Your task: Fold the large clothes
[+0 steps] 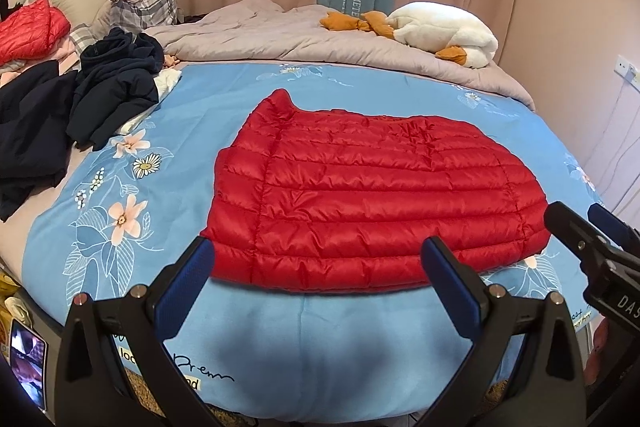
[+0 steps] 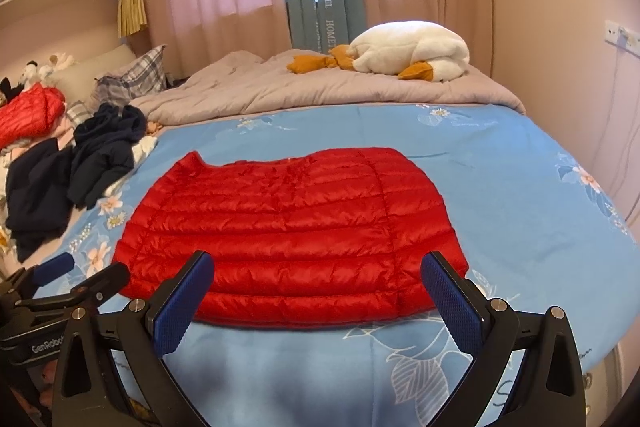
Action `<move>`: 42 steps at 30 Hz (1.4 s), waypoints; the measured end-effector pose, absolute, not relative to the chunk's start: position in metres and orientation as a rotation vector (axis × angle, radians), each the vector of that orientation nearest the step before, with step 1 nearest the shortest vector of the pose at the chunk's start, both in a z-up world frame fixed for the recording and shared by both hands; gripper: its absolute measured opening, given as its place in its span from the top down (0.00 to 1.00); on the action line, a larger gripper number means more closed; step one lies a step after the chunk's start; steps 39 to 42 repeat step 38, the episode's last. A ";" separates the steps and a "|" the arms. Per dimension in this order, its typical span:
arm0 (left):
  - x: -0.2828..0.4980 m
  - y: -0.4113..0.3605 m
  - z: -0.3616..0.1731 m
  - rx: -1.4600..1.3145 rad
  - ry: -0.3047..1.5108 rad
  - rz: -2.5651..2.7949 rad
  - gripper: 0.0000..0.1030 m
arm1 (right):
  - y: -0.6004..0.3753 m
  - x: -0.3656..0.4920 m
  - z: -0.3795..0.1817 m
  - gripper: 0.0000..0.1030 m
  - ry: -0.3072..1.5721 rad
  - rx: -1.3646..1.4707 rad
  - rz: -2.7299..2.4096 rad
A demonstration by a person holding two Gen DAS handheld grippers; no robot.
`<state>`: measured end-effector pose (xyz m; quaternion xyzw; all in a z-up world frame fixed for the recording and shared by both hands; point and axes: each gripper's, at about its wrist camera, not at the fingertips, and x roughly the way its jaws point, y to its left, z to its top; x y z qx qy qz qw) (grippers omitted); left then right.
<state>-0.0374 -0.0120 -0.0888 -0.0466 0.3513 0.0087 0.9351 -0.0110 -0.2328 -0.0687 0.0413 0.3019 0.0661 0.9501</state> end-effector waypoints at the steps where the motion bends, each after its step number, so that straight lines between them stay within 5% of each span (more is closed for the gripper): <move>1: -0.038 -0.012 -0.089 -0.095 0.718 0.017 0.00 | -0.233 -0.011 -0.069 0.01 0.612 0.080 0.131; 42: -0.042 -0.013 -0.085 -0.136 0.706 -0.014 0.00 | -0.233 -0.010 -0.072 0.01 0.639 0.071 0.092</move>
